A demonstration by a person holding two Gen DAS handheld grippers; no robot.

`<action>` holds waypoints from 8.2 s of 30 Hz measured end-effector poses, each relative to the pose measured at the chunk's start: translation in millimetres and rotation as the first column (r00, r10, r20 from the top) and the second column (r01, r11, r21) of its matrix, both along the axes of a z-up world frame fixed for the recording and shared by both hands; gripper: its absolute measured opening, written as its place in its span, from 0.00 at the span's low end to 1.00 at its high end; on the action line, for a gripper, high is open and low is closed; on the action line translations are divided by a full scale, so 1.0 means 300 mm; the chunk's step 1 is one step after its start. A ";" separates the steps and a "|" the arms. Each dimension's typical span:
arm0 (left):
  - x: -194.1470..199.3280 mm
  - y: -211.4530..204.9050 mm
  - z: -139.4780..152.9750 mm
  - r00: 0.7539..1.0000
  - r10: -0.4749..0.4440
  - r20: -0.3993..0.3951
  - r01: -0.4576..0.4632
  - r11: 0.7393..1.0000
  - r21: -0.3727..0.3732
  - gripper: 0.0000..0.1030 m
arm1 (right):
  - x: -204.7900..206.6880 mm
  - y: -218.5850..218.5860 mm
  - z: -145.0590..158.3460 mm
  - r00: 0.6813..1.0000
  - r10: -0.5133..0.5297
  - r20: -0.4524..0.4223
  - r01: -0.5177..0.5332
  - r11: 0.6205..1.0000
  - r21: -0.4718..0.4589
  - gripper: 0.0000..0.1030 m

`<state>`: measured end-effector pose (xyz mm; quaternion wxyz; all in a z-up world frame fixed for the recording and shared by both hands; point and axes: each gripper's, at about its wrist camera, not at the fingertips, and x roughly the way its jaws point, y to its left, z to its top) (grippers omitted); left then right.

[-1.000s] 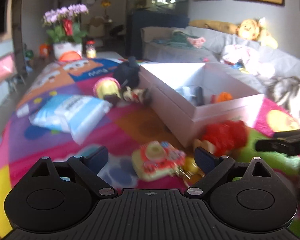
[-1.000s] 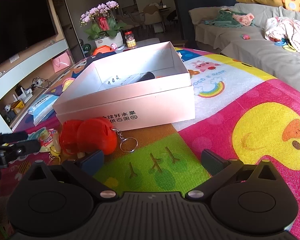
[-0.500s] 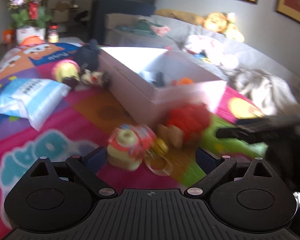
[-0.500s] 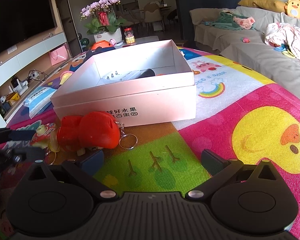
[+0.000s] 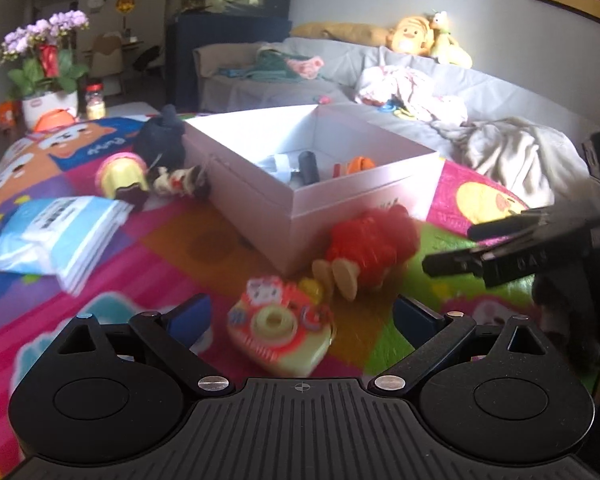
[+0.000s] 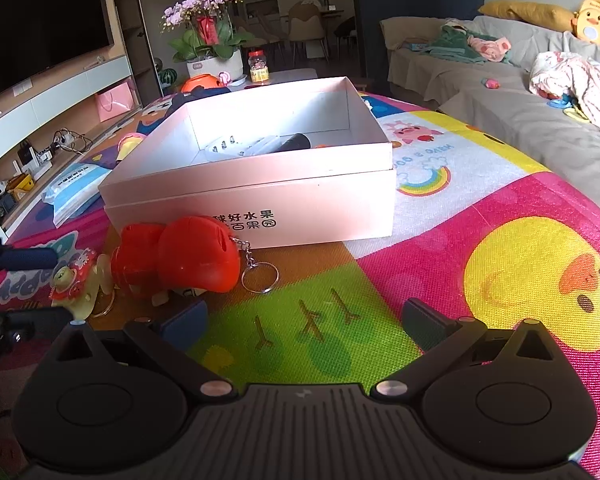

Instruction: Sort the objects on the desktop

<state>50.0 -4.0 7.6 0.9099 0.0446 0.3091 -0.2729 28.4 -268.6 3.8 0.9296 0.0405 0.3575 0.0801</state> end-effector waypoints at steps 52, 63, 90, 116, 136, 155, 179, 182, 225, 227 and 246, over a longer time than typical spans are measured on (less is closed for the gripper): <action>-0.192 0.101 -0.024 0.962 0.272 0.035 -0.274 0.959 0.073 0.97 | -0.004 0.266 0.180 0.882 0.469 0.042 -0.470 0.873 0.130 0.94; -0.184 0.096 -0.021 0.971 0.238 0.011 -0.238 0.969 0.071 0.97 | 0.069 0.291 0.068 0.878 0.462 -0.125 -0.434 0.879 0.198 0.51; -0.135 0.001 -0.010 0.998 0.062 -0.011 -0.059 0.986 0.157 0.71 | -0.062 0.091 0.058 0.966 0.248 -0.070 -0.250 0.968 -0.018 0.51; 0.150 -0.238 0.332 0.965 0.086 0.249 -0.111 0.990 0.088 0.62 | 0.126 -0.074 0.559 0.953 0.150 0.263 -0.174 0.982 0.069 0.50; 0.131 -0.057 0.111 0.974 0.224 0.044 -0.225 0.974 0.036 0.92 | 0.466 -0.133 0.219 0.999 0.039 -0.028 -0.036 0.994 0.104 0.53; 0.015 0.076 -0.015 0.910 0.414 0.028 -0.414 0.910 -0.021 0.99 | 0.415 0.149 0.360 0.997 0.074 0.028 -0.073 0.997 -0.032 0.77; 0.007 0.244 -0.021 0.802 0.585 -0.126 -0.596 0.767 -0.239 0.99 | 0.917 0.571 0.370 0.955 0.286 -0.077 -0.277 0.954 0.113 0.65; 0.010 0.247 -0.020 0.792 0.597 -0.129 -0.609 0.757 -0.235 0.99 | 0.768 0.474 0.477 0.924 0.383 -0.021 -0.369 0.903 0.222 0.65; 0.259 0.124 0.057 0.866 0.465 0.184 -0.494 0.852 0.176 0.99 | 0.141 -0.098 0.168 0.996 0.084 0.003 -0.084 0.995 0.045 0.83; 0.260 0.142 0.059 0.860 0.471 0.199 -0.505 0.842 0.189 0.99 | 0.164 -0.065 0.152 0.994 0.106 0.007 -0.106 0.994 -0.010 0.78; 0.089 0.238 -0.004 0.804 0.594 0.001 -0.594 0.804 0.021 1.00 | 0.342 0.241 0.466 0.913 0.375 0.159 -0.339 0.916 -0.217 0.63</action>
